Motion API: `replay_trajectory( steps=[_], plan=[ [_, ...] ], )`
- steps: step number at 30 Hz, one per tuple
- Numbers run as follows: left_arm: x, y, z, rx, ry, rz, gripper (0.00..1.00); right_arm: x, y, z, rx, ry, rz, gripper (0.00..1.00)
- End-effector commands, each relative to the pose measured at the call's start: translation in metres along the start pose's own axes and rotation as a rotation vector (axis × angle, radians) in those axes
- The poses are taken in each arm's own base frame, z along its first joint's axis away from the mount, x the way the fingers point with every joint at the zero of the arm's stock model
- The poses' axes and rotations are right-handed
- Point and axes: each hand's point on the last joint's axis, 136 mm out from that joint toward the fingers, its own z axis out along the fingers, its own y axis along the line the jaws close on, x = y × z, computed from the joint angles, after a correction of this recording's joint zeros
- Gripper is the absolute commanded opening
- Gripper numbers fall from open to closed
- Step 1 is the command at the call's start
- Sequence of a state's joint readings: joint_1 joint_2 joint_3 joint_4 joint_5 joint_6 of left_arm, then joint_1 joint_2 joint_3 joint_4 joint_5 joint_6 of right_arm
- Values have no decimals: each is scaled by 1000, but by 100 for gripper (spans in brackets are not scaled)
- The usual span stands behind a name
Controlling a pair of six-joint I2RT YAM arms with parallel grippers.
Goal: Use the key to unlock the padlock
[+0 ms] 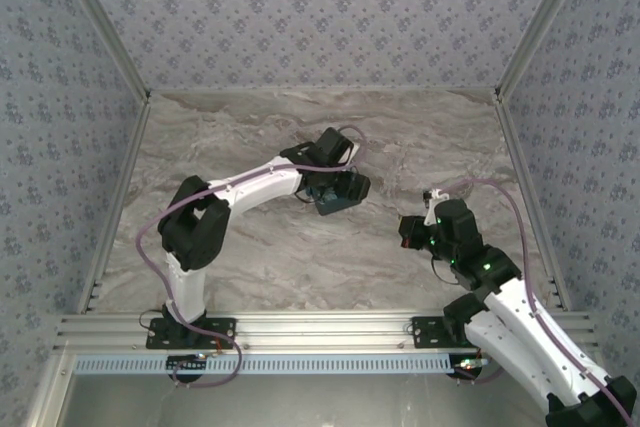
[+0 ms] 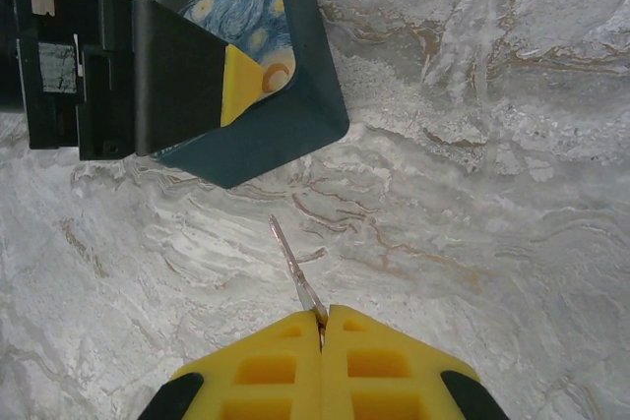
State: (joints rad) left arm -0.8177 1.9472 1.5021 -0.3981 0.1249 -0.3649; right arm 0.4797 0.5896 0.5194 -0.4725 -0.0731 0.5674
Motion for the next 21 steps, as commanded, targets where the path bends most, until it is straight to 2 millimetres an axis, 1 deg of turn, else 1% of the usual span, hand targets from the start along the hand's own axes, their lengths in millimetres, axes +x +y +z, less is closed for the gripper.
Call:
replay_trajectory(
  steps=[1, 8, 12, 15, 16, 17, 20, 21],
  plan=[
    [17, -9, 16, 50, 93, -38, 84, -2, -4, -6, 22, -10, 14, 0],
    [-11, -23, 35, 85, 89, 3, 84, -1, -5, -8, 23, -11, 25, 0],
    [-33, -33, 37, 110, 63, 28, 85, 2, -6, -8, 24, -4, 32, 0],
    [-54, -40, 27, 125, 20, 51, 86, 4, -7, -7, 23, 1, 35, 0],
    [-58, -40, 23, 127, 11, 57, 86, 4, -7, -7, 24, 1, 37, 0],
    [-71, -43, 12, 134, -24, 65, 87, 6, -7, -6, 23, 5, 37, 0],
    [-93, -41, -17, 137, -105, 82, 88, 7, -7, -6, 17, 8, 40, 0],
    [-91, -34, -24, 130, -116, 82, 88, 7, -6, -5, 14, 9, 40, 0]
  ],
)
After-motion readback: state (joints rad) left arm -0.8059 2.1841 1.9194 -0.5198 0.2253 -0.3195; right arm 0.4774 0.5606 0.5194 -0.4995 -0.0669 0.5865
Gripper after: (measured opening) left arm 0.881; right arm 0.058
